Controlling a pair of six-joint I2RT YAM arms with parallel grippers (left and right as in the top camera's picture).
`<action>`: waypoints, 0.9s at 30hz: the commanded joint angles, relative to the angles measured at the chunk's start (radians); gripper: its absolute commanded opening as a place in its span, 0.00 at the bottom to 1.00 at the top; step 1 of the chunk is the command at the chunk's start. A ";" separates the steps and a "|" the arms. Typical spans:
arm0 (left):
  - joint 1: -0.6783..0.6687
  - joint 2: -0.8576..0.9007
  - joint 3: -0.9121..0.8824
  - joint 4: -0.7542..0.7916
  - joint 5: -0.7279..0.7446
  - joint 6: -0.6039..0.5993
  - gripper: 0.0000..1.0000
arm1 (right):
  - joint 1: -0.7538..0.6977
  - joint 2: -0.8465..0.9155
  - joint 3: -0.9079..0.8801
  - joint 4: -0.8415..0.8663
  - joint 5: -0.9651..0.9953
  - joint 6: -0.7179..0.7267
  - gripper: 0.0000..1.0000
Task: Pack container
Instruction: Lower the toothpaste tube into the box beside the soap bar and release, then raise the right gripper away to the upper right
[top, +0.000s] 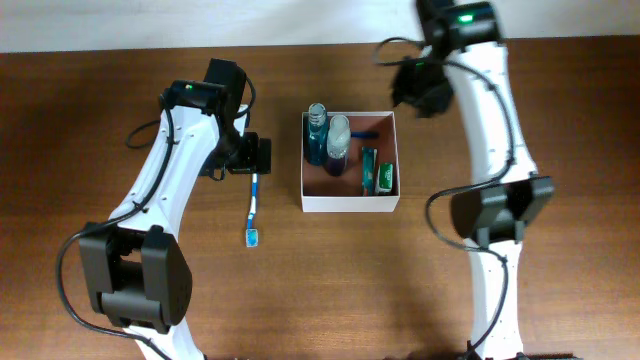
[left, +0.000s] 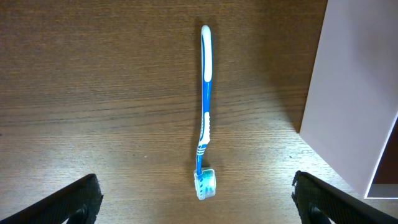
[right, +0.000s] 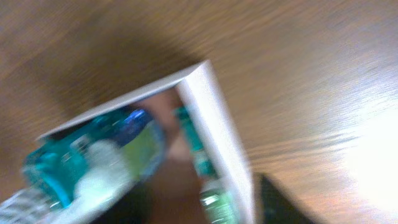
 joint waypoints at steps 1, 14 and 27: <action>0.000 -0.015 -0.005 0.002 0.000 0.002 0.99 | -0.101 -0.018 -0.005 -0.006 0.027 -0.265 0.98; 0.000 -0.015 -0.005 0.002 0.000 0.002 0.99 | -0.326 -0.018 -0.005 -0.006 0.125 -0.400 0.98; 0.000 -0.015 -0.005 0.034 0.000 0.002 0.99 | -0.393 -0.018 -0.005 -0.005 0.125 -0.400 0.98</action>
